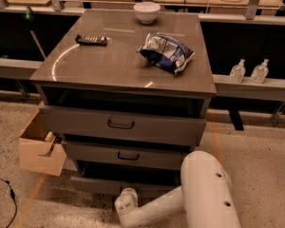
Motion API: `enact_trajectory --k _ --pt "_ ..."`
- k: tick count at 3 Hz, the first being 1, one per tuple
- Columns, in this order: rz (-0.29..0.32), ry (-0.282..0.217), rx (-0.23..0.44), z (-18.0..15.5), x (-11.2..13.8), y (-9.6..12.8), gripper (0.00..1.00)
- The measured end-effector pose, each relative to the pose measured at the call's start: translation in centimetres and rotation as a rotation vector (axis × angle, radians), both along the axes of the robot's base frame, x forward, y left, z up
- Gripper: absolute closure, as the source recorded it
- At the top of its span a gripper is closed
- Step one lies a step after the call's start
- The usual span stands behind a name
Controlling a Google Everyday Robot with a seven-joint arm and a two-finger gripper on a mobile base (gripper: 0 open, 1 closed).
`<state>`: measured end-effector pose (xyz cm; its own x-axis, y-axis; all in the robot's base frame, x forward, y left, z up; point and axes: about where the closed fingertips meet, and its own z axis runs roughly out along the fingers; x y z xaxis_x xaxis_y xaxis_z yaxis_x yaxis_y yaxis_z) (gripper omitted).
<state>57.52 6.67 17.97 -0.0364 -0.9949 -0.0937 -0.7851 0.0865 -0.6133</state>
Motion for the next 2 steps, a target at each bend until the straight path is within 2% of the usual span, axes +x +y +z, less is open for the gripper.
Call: enact_trajectory --k 1,2 --pt "0.025 0.05 0.032 -0.2 -1.0 0.7 1.0" --pt "0.065 0.123 0.072 -0.6 -2.3 1.8 1.0"
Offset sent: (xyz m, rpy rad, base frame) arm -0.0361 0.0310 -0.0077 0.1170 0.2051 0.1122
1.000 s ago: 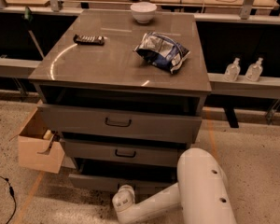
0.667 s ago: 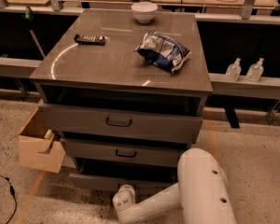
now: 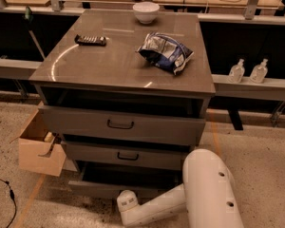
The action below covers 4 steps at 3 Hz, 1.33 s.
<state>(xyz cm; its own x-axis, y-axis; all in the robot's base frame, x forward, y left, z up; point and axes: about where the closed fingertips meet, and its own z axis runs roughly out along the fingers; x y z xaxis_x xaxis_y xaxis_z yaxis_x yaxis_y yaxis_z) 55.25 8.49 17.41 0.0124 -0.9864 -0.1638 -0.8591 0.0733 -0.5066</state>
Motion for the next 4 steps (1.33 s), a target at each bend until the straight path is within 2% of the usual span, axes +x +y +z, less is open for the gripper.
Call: enact_trajectory --k 1,2,4 --pt "0.024 0.032 0.016 -0.3 -0.3 0.7 1.0" --pt "0.027 0.036 0.019 -0.4 -0.4 0.9 1.0" --pt "0.021 -0.022 -0.017 -0.3 1.4 0.8 1.0"
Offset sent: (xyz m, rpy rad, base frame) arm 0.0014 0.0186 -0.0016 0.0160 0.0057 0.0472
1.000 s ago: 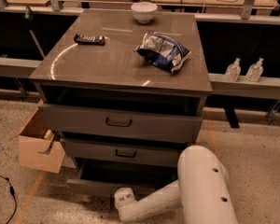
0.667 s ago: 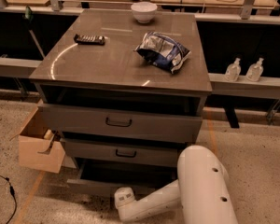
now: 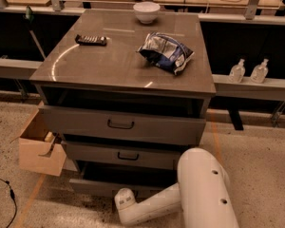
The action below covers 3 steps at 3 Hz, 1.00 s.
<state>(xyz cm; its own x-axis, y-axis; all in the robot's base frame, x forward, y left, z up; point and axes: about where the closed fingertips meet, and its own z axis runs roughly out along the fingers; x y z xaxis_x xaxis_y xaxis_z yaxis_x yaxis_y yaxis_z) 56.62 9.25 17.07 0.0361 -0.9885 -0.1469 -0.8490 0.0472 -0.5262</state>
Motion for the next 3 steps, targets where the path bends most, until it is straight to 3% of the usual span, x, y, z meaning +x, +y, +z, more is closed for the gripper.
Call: enact_trajectory --k 2,3 --pt "-0.015 -0.061 -0.051 0.1 3.4 -1.0 1.0" --pt "-0.017 -0.066 -0.046 0.4 3.9 -1.4 1.0"
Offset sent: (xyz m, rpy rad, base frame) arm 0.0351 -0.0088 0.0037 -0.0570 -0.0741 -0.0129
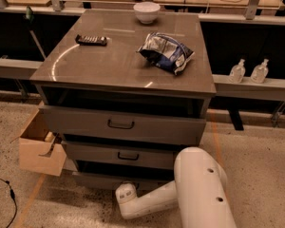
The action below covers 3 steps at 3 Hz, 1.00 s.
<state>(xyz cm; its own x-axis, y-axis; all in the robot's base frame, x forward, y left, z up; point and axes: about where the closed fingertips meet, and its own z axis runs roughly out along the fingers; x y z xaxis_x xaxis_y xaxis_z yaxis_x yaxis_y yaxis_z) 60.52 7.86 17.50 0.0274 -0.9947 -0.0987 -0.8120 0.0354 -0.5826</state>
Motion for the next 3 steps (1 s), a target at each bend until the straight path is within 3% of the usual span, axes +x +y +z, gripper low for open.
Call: enact_trajectory --k 3 --pt "-0.007 0.016 0.002 0.45 -1.31 -0.74 1.0"
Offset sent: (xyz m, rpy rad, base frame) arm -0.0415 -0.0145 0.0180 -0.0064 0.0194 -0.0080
